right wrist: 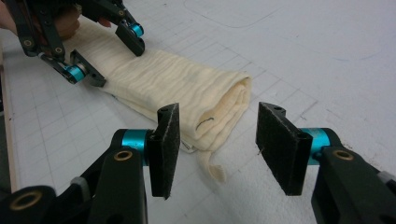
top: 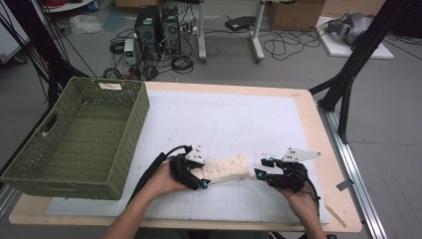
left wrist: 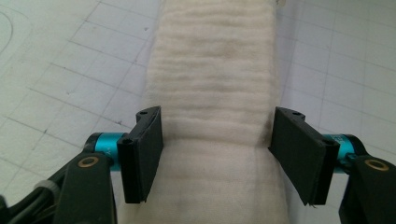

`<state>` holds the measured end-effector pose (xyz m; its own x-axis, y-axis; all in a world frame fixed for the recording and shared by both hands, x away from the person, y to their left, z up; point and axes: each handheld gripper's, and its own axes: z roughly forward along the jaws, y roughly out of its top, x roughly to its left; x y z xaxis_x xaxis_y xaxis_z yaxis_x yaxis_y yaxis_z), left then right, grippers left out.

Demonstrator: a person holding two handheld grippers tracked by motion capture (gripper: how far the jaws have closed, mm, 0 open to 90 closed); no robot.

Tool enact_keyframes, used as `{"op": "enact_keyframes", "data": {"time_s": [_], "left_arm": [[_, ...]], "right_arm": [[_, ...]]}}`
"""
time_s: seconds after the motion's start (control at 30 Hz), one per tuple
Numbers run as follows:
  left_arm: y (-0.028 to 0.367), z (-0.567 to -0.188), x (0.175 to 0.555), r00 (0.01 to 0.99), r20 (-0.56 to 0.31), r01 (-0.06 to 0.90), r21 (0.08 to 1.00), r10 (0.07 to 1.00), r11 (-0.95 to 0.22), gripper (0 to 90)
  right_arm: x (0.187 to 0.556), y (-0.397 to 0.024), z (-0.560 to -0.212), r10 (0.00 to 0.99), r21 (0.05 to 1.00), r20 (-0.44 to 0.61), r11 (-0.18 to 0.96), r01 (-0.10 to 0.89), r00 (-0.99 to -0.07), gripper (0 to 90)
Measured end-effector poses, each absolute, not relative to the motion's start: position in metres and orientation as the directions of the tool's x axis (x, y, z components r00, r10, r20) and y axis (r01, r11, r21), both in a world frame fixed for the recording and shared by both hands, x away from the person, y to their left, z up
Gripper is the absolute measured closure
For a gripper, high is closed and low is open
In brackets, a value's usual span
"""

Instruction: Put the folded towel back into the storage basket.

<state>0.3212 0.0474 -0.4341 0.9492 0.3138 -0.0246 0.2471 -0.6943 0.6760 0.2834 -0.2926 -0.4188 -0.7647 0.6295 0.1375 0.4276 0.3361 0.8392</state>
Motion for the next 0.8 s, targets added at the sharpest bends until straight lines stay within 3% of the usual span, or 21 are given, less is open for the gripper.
{"op": "enact_keyframes", "data": {"time_s": [0.23,0.5,0.8], "left_arm": [[0.0469,-0.4349,0.3224,0.943,-0.026,0.260,0.678,0.331,-0.688,37.7],[0.0538,-0.4325,0.3272,0.937,-0.100,0.311,0.679,0.336,-0.665,37.5],[0.0488,-0.4328,0.3249,0.940,-0.036,0.276,0.665,0.340,-0.694,36.6]], "right_arm": [[0.2828,-0.2949,-0.4175,0.637,0.844,0.133,0.329,0.424,-0.759,49.5],[0.2829,-0.2954,-0.4188,0.639,0.839,0.132,0.336,0.429,-0.758,49.5],[0.2832,-0.2932,-0.4187,0.633,0.838,0.127,0.344,0.424,-0.764,49.5]]}}
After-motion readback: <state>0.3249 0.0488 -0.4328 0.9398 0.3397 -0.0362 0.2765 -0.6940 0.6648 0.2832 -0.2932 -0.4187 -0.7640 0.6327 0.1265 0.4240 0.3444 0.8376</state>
